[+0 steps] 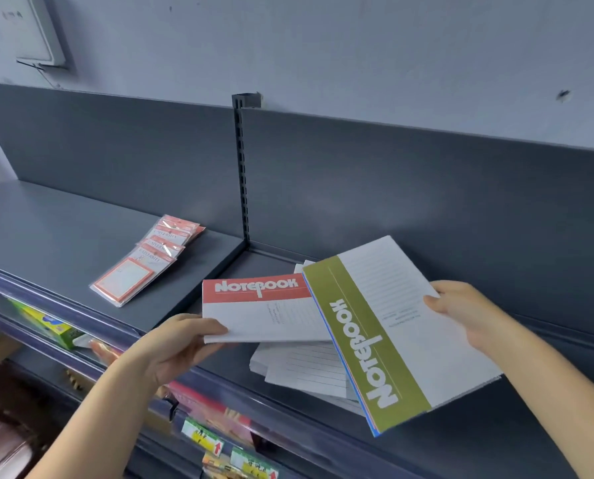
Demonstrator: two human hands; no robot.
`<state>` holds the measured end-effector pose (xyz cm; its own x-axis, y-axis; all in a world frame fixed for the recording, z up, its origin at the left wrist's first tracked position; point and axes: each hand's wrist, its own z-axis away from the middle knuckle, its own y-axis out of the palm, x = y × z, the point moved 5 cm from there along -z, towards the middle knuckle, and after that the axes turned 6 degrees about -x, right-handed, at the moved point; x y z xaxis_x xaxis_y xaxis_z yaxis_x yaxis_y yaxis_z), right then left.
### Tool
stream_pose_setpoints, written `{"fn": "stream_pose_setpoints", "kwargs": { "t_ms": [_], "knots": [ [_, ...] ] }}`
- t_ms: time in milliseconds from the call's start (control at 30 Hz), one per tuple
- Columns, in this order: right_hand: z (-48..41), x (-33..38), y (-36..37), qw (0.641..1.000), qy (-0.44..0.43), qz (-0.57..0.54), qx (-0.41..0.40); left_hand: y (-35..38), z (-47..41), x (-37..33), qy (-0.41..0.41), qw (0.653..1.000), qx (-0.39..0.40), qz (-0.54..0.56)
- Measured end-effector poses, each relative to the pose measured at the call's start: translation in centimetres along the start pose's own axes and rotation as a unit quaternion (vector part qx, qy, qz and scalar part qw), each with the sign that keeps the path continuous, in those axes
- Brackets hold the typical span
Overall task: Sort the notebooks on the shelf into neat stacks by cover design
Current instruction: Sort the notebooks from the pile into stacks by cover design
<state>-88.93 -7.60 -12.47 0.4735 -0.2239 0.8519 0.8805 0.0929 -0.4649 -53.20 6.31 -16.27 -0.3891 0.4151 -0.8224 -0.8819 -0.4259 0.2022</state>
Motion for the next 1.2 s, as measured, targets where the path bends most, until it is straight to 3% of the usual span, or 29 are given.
{"fn": "stream_pose_setpoints", "kwargs": {
  "t_ms": [100, 267, 500, 667, 900, 967, 1067, 1200],
  "knots": [
    [0.2, 0.8, -1.9, 0.999, -0.025, -0.027, -0.025, 1.7, 1.1, 0.2, 0.045, 0.998, 0.042, 0.005],
    [1.0, 1.0, -4.3, 0.993, -0.048, -0.056, -0.091, 5.0, 1.8, 0.8, 0.149, 0.988, -0.028, -0.011],
    [2.1, -0.7, -6.4, 0.988, -0.045, -0.082, -0.119, 9.3, 2.1, 5.3, 0.093, 0.993, -0.038, -0.057],
    [2.4, -1.3, -7.7, 0.986, -0.054, -0.078, -0.138, 9.5, 1.3, 5.8, 0.087, 0.989, -0.101, -0.061],
    [2.7, -1.4, -8.7, 0.982, -0.058, -0.098, -0.151, 8.2, -0.8, 3.0, 0.191, 0.971, -0.113, -0.083],
    [2.9, -0.9, -9.6, 0.98, -0.069, -0.103, -0.156, 6.9, -0.9, 1.0, 0.233, 0.955, -0.15, -0.107],
    [3.4, 0.4, -11.3, 0.976, -0.092, -0.102, -0.169, 4.6, -0.6, -3.5, 0.305, 0.898, -0.218, -0.232],
    [4.3, 2.4, -13.2, 0.972, -0.121, -0.109, -0.172, 6.6, 0.5, -9.7, 0.381, 0.829, -0.146, -0.383]
  ]
}}
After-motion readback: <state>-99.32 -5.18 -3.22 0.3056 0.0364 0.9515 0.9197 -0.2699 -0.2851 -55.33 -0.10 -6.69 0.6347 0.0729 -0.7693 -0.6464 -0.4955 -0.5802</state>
